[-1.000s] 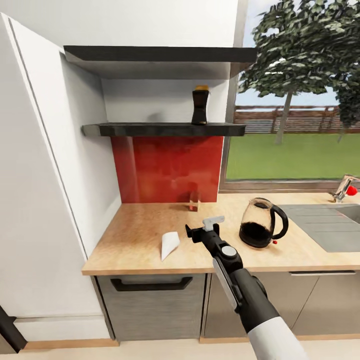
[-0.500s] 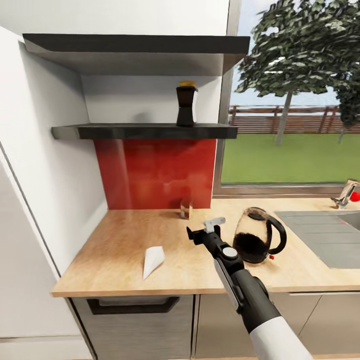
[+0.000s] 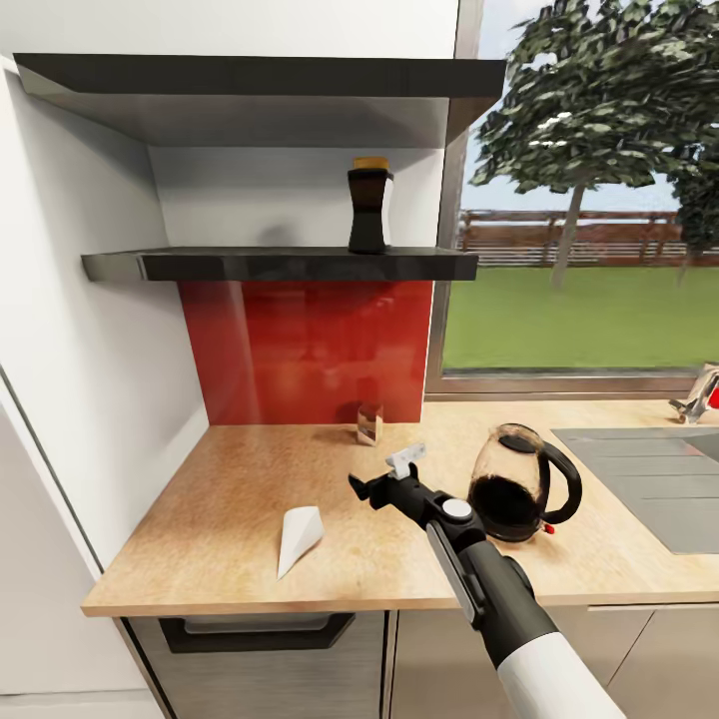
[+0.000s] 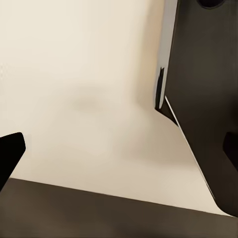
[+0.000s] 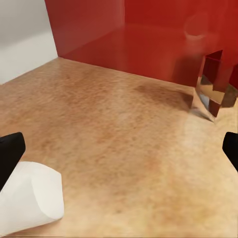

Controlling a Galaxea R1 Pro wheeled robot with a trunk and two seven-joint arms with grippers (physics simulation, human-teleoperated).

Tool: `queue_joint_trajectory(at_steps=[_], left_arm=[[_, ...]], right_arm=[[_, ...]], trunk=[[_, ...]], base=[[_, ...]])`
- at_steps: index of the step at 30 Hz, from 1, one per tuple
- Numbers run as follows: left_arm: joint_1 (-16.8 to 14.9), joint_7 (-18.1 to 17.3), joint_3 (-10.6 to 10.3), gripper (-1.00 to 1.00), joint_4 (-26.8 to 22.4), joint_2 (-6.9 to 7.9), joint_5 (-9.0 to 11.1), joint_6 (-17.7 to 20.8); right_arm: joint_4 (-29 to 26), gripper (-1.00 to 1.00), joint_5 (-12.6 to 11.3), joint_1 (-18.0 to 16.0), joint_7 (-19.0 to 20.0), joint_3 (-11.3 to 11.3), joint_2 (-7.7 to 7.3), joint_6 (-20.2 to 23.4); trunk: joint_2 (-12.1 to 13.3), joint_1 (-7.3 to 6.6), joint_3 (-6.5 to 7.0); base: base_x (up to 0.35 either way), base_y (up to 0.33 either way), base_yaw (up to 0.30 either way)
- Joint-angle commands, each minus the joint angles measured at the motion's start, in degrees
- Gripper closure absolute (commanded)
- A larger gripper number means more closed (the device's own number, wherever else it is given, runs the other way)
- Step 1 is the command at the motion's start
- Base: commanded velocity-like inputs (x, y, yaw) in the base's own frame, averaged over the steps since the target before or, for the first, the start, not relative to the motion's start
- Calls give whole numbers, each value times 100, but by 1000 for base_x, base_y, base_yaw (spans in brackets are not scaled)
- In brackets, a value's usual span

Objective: Set up a coffee station on the kitchen countertop: keep the coffee maker on the countertop, move the bottle of coffee from the kitchen shelf to the counter next to the coffee maker, place a paper coffee filter on top of the coffee maker, put the saucer next to the coffee maker with the coffee cup on the saucer, and place the electric kettle next to the coffee maker.

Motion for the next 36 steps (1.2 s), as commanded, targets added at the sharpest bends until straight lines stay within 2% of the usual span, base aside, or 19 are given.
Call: queue_joint_trajectory(at_steps=[1, 4, 5, 15, 18, 29, 32, 36], left_arm=[[2, 7, 17, -100, -3, 20, 5, 12], [3, 38, 17, -100, 2, 43, 8, 24], [3, 72, 27, -100, 4, 56, 11, 25], [3, 69, 31, -100, 5, 44, 13, 39], [3, 81, 34, -100, 5, 40, 17, 35], [3, 85, 34, -100, 5, 35, 17, 34], [3, 83, 34, -100, 9, 41, 17, 34], [3, 82, 38, -100, 12, 44, 17, 35]], right_arm=[[22, -100, 8, 0, 44, -1, 1, 32], [264, -100, 81, 0, 334, 224, 1, 34], [370, -100, 221, 0, 487, 388, 1, 34], [491, -100, 247, 0, 512, 412, 1, 34], [509, -100, 248, 0, 692, 409, 1, 34], [552, -100, 256, 0, 798, 458, 1, 34], [610, -100, 256, 0, 799, 745, 1, 34], [629, -100, 256, 0, 794, 975, 1, 34]], trunk=[[-3, 2, -1], [-3, 2, -1], [-3, 2, -1], [-3, 2, -1], [-3, 2, -1], [-3, 2, -1], [-3, 2, -1], [-3, 2, -1]], base=[[2, 0, 0], [0, 0, 0], [220, 48, 0], [181, 28, 0], [201, 0, 0], [26, 0, 0], [40, 0, 0], [167, 0, 0]])
